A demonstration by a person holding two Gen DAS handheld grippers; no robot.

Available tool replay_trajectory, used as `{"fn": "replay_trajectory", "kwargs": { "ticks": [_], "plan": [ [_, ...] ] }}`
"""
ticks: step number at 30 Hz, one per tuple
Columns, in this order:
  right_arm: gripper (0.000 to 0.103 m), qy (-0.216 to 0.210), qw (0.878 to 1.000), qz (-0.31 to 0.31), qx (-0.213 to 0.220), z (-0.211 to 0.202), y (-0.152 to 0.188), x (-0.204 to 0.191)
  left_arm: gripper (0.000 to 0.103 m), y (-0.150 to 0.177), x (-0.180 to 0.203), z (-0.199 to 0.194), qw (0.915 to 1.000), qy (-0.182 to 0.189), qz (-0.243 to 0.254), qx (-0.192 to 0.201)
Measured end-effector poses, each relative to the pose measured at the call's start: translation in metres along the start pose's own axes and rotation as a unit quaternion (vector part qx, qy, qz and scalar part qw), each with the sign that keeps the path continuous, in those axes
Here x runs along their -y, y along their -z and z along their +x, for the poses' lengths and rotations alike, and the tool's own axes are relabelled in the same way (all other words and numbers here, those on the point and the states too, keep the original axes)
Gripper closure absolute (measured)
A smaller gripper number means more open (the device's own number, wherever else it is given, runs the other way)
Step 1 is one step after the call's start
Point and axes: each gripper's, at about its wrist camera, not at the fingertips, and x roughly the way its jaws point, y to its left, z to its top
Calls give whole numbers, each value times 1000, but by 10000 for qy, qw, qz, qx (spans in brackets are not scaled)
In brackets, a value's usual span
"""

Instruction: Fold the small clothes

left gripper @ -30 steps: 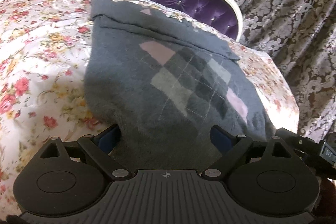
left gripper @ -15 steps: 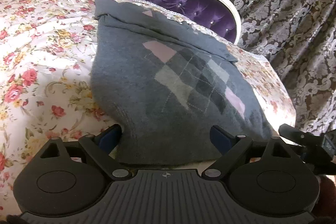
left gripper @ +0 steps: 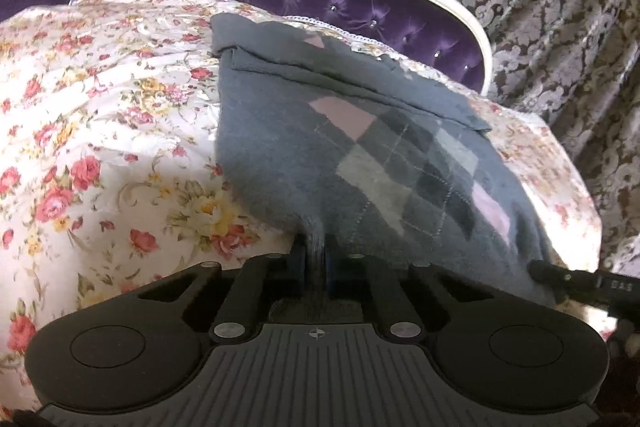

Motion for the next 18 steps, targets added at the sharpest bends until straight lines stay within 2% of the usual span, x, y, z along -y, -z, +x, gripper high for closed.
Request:
{"fn": "replay_trajectory", "kwargs": {
  "ticks": [7, 13, 18],
  "plan": [
    [88, -234, 9994, -40, 243, -20, -10, -8, 96, -22, -5, -29, 9985, 328, -331, 273],
    [88, -711, 9955, 168, 606, -33, -46, -16, 96, -66, -1, -43, 9950, 728, -440, 529],
    [88, -1081, 9902, 262, 846, -28, -85, -24, 96, -108, -5, -38, 9903, 1087, -597, 622]
  ]
}}
